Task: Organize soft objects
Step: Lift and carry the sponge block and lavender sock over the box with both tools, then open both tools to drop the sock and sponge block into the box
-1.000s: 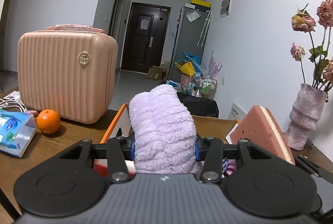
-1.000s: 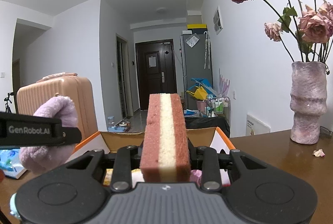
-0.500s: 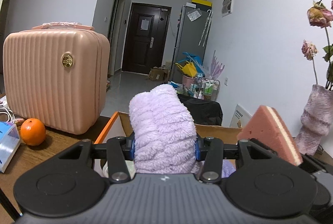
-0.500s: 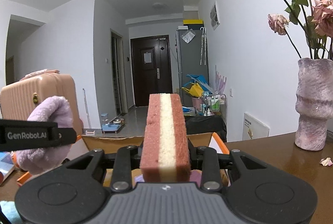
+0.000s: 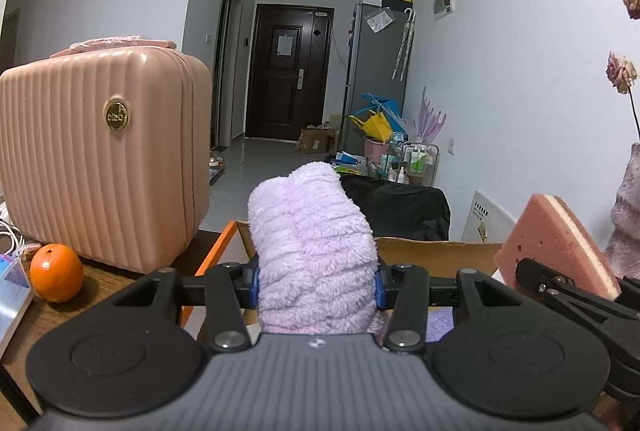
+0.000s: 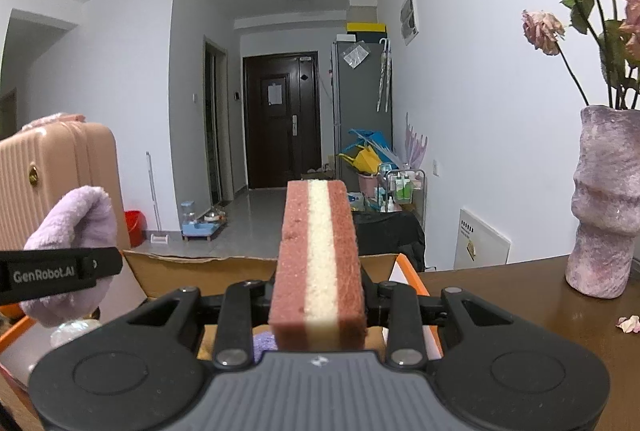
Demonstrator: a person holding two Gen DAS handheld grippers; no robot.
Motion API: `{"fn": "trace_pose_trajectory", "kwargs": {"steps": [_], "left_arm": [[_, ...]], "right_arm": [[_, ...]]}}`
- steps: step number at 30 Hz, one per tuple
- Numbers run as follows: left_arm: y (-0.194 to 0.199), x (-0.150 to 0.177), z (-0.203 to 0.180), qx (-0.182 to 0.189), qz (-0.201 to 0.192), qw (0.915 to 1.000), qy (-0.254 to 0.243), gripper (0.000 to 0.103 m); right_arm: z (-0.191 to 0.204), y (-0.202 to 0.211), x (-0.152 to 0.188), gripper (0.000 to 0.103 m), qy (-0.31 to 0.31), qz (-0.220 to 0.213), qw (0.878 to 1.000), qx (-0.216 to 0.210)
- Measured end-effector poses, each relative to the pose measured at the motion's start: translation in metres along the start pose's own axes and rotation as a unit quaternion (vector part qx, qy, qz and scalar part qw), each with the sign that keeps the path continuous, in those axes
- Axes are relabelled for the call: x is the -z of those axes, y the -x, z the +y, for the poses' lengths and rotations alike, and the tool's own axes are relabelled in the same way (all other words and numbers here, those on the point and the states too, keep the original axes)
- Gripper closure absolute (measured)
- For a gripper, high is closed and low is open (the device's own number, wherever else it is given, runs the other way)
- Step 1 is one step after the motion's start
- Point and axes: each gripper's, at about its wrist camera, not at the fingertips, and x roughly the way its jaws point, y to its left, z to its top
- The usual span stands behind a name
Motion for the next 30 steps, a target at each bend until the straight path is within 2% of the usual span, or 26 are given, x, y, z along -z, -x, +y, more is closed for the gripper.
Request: {"fn": "trace_pose_trajectory", "kwargs": {"steps": [8, 11, 12, 14, 15, 17, 18, 20, 22, 30], "left_arm": [[-0.011, 0.005, -0.004, -0.005, 0.005, 0.9999, -0.014, 0.053], [-0.011, 0.005, -0.003, -0.005, 0.004, 0.9999, -0.013, 0.045], [-0.01, 0.005, -0.002, -0.004, 0.004, 0.9999, -0.009, 0.039], [-0.008, 0.004, 0.0, -0.01, -0.003, 0.9999, -0.004, 0.027], [-0.006, 0.004, 0.0, -0.015, -0.007, 0.9999, -0.002, 0.02], [-0.004, 0.003, 0.002, -0.024, -0.015, 0.9996, 0.003, 0.012], [-0.003, 0.003, 0.004, -0.027, -0.018, 0.9995, 0.007, 0.004], [0.0, 0.004, 0.005, -0.04, -0.027, 0.9987, 0.012, 0.0], [0.0, 0.005, 0.003, -0.045, -0.03, 0.9985, 0.011, 0.0], [-0.001, 0.004, 0.009, -0.049, -0.024, 0.9982, 0.024, 0.0]], "right_arm": [[0.003, -0.015, 0.003, 0.072, 0.015, 0.02, 1.0, 0.005], [0.002, -0.017, 0.005, 0.071, 0.017, 0.03, 0.999, 0.006], [0.002, -0.017, 0.006, 0.069, 0.017, 0.031, 0.999, 0.008], [0.001, -0.016, 0.006, 0.049, 0.015, 0.032, 0.999, 0.009], [0.001, -0.015, 0.007, 0.043, 0.013, 0.03, 0.999, 0.011], [-0.001, -0.012, 0.007, 0.025, 0.007, 0.024, 1.0, 0.012], [-0.002, -0.011, 0.007, 0.021, 0.004, 0.022, 1.0, 0.013], [-0.004, -0.009, 0.008, 0.006, -0.001, 0.017, 1.0, 0.017], [-0.005, -0.007, 0.009, 0.0, -0.001, 0.011, 1.0, 0.021], [-0.005, 0.002, 0.013, 0.0, -0.005, 0.0, 1.0, 0.006]]}}
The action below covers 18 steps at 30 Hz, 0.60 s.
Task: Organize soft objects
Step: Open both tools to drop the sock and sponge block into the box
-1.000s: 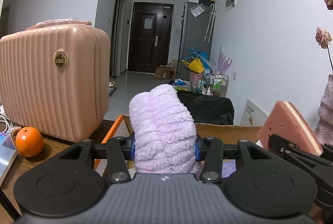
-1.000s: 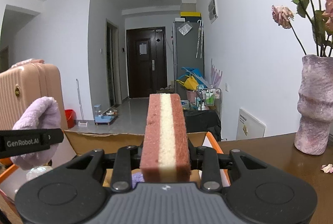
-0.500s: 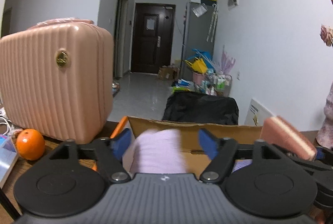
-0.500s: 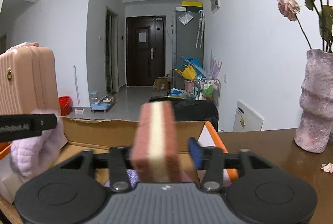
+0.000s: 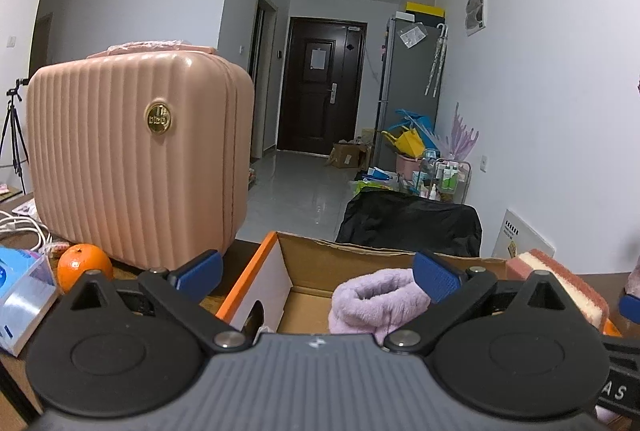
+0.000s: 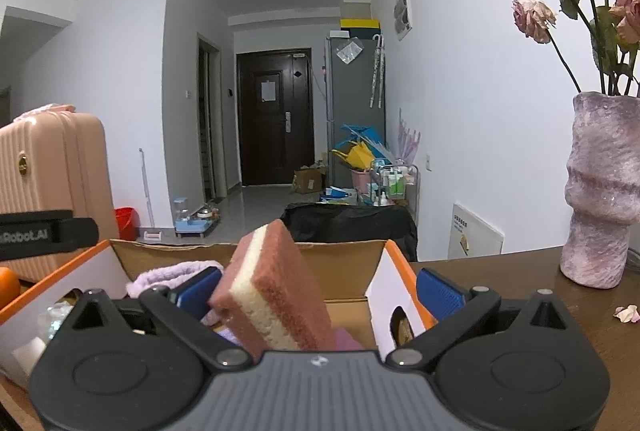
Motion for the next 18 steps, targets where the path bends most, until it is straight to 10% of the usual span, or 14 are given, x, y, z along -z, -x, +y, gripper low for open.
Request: {"fn": "trace_pose_trajectory", "kwargs": {"steps": [18], "left_arm": [[0.021, 0.006, 0.015, -0.007, -0.002, 1.0, 0.006, 0.0]], "right_arm": [[0.0, 0.026, 0.004, 0.0, 0.01, -0.027, 0.999, -0.022]]}}
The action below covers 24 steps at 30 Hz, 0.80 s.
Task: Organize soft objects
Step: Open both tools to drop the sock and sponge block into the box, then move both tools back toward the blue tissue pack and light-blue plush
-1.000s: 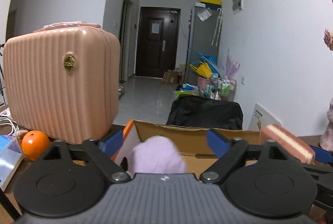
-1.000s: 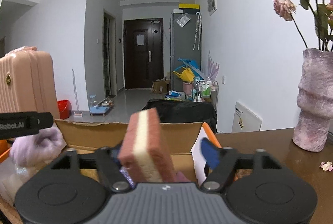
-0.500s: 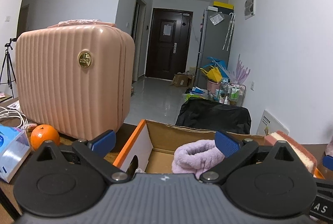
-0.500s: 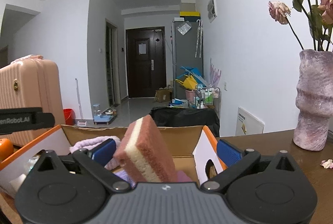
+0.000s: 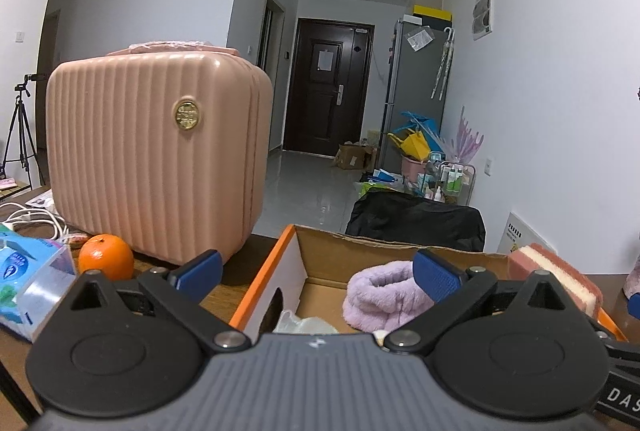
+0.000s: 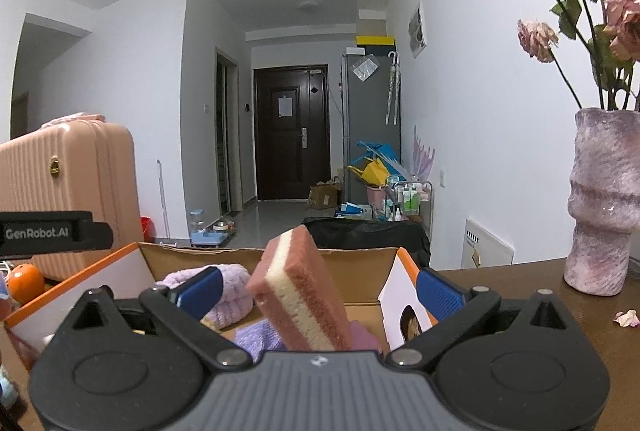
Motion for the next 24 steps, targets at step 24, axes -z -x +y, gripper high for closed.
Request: {"fn": "trace_pose_trajectory", "kwargs": {"steps": [24], "left_arm": [[0.07, 0.02, 0.031, 0.003, 0.006, 1.0, -0.003, 0.0]], "right_arm": [[0.011, 0.074, 0.02, 0.0, 0.008, 0.004, 1.0, 0.006]]}}
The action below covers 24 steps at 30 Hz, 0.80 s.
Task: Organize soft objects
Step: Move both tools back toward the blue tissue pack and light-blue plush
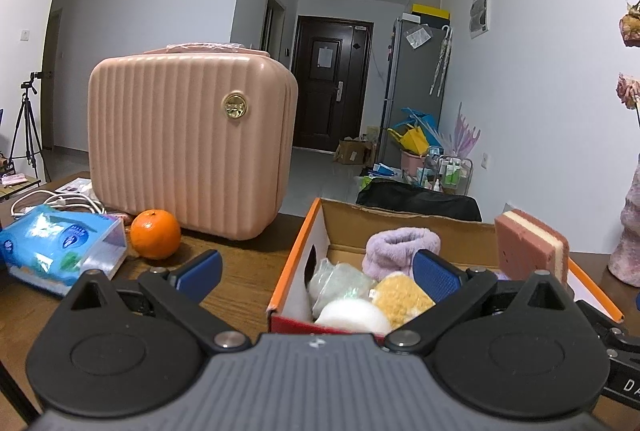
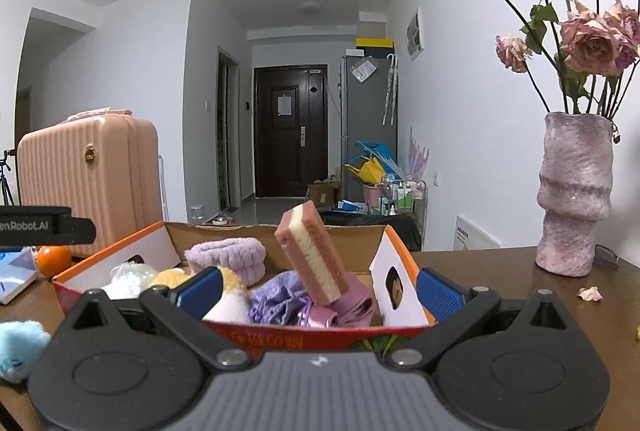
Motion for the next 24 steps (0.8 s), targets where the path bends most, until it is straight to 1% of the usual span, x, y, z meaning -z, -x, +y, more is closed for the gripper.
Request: {"fn": "trace_pose_trajectory", "kwargs": {"steps": [10, 24], "left_arm": [[0.029, 0.01, 0.012, 0.004, 0.008, 1.0, -0.002, 0.0], [0.072, 0.022, 0.032, 0.014, 0.02, 0.9997, -0.01, 0.0]], "right_arm": [[0.005, 0.029, 0.009, 0.0, 0.002, 0.012, 1.0, 0.0], [0.013, 0.077, 0.022, 0.0, 0.004, 0.032, 0.999, -0.012]]}}
